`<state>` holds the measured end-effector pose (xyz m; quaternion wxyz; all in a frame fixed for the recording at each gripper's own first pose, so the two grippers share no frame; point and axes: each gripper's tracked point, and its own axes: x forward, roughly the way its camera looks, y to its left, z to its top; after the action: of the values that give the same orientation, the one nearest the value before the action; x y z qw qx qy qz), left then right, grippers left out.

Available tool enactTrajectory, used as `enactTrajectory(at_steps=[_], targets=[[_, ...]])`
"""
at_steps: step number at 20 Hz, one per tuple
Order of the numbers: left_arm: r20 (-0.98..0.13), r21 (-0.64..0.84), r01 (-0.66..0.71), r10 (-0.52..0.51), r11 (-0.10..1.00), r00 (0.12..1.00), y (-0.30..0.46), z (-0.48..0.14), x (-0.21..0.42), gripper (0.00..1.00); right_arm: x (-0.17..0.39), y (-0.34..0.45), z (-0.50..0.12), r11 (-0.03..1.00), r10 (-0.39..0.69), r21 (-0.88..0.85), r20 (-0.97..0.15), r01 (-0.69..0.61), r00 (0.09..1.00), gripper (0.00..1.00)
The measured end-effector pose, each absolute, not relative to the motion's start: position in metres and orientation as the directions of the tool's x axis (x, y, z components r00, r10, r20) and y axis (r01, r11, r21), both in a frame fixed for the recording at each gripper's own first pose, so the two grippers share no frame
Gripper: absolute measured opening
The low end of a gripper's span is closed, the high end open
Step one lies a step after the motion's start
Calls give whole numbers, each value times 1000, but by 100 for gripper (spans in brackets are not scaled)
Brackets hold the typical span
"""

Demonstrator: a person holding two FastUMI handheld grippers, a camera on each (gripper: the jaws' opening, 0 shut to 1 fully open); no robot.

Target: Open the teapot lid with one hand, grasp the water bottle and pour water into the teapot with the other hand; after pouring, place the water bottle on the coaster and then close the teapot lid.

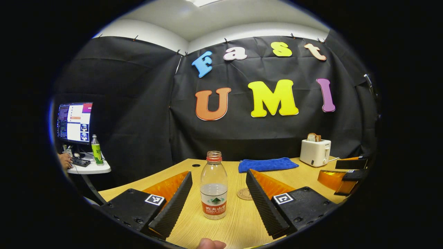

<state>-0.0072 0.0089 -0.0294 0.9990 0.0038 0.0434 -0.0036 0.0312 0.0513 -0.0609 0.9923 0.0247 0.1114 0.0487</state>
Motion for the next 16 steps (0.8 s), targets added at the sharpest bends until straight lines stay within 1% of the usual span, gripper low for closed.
enactTrajectory(at_steps=[1, 2, 4, 9, 11, 12, 13, 14, 15, 16], targets=[[-93, 5, 7, -6, 1000, 996, 11, -32, -6, 98, 32, 56, -66, 994, 109, 34, -238, -104, 965, 92], [-100, 0, 3, -3, 1000, 995, 13, -34, -7, 98, 35, 59, -70, 994, 109, 9, -246, -111, 963, 96], [-110, -15, -3, 1, 1000, 994, 18, -38, -10, 98, 41, 66, -76, 993, 112, -15, -254, -120, 961, 97], [-145, -50, -14, 6, 999, 989, 30, -52, -15, 98, 61, 69, -104, 995, 79, -34, -287, -93, 955, 94], [-149, -53, -12, 4, 999, 989, 33, -55, -15, 98, 69, 73, -109, 995, 82, -36, -300, -97, 950, 87], [-153, -55, -11, 3, 998, 988, 34, -57, -15, 98, 72, 75, -112, 994, 85, -37, -306, -101, 948, 80], [-158, -57, -10, 1, 998, 987, 36, -59, -15, 98, 71, 79, -113, 993, 92, -36, -309, -109, 946, 75], [-162, -61, -10, 0, 998, 987, 38, -60, -14, 98, 72, 80, -114, 993, 95, -36, -315, -112, 944, 66], [-165, -64, -8, -3, 998, 986, 37, -62, -15, 98, 74, 82, -117, 993, 100, -32, -316, -115, 943, 60], [-167, -64, -8, -3, 998, 986, 38, -63, -15, 98, 74, 84, -116, 992, 104, -30, -319, -119, 942, 46]])
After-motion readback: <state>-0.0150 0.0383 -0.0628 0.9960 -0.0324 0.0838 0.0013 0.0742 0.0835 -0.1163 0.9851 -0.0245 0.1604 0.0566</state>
